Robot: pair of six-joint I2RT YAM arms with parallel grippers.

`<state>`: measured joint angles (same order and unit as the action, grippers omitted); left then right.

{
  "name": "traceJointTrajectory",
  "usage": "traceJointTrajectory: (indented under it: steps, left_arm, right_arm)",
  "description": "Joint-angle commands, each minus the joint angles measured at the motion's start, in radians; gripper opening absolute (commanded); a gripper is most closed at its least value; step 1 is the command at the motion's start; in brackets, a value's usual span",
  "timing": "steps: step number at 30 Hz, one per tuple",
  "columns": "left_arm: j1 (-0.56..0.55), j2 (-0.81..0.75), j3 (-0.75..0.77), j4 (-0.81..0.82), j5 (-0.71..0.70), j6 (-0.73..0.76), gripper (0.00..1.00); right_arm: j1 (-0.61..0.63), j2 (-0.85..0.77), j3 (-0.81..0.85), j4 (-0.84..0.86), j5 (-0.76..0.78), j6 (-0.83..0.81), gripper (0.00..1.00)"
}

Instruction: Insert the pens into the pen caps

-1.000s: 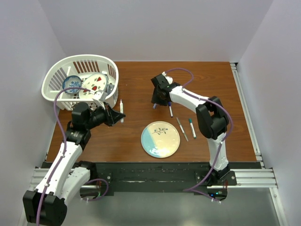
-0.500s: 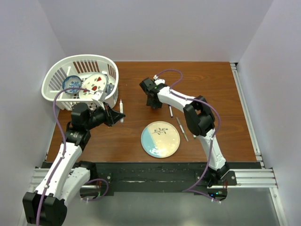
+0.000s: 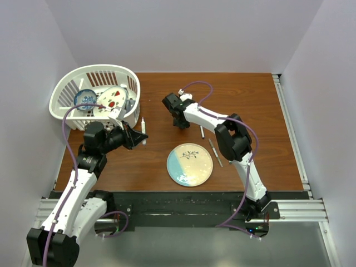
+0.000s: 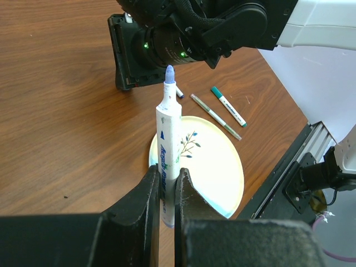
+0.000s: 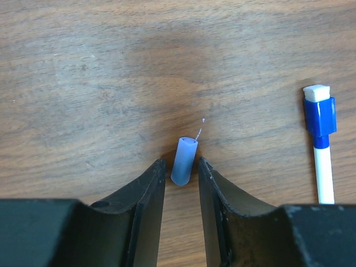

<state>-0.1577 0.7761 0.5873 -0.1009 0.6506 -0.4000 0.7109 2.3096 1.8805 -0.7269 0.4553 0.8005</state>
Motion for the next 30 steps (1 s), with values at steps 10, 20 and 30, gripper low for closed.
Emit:
traceJointTrajectory:
  steps: [10, 20, 30]
  left_arm:
    - [0.007, -0.014, 0.028, 0.009, 0.02, 0.013, 0.0]
    - [0.001, -0.001, 0.009, 0.043, 0.098, 0.009, 0.0]
    - [-0.097, 0.034, 0.005, 0.078, 0.08, -0.039, 0.0]
  right_arm:
    - [-0.033, 0.062, 0.014, 0.004, -0.02, -0.04, 0.3]
    - [-0.033, -0.036, -0.139, 0.109, -0.073, -0.158, 0.0]
    - [-0.031, -0.38, -0.5, 0.352, -0.213, -0.181, 0.0]
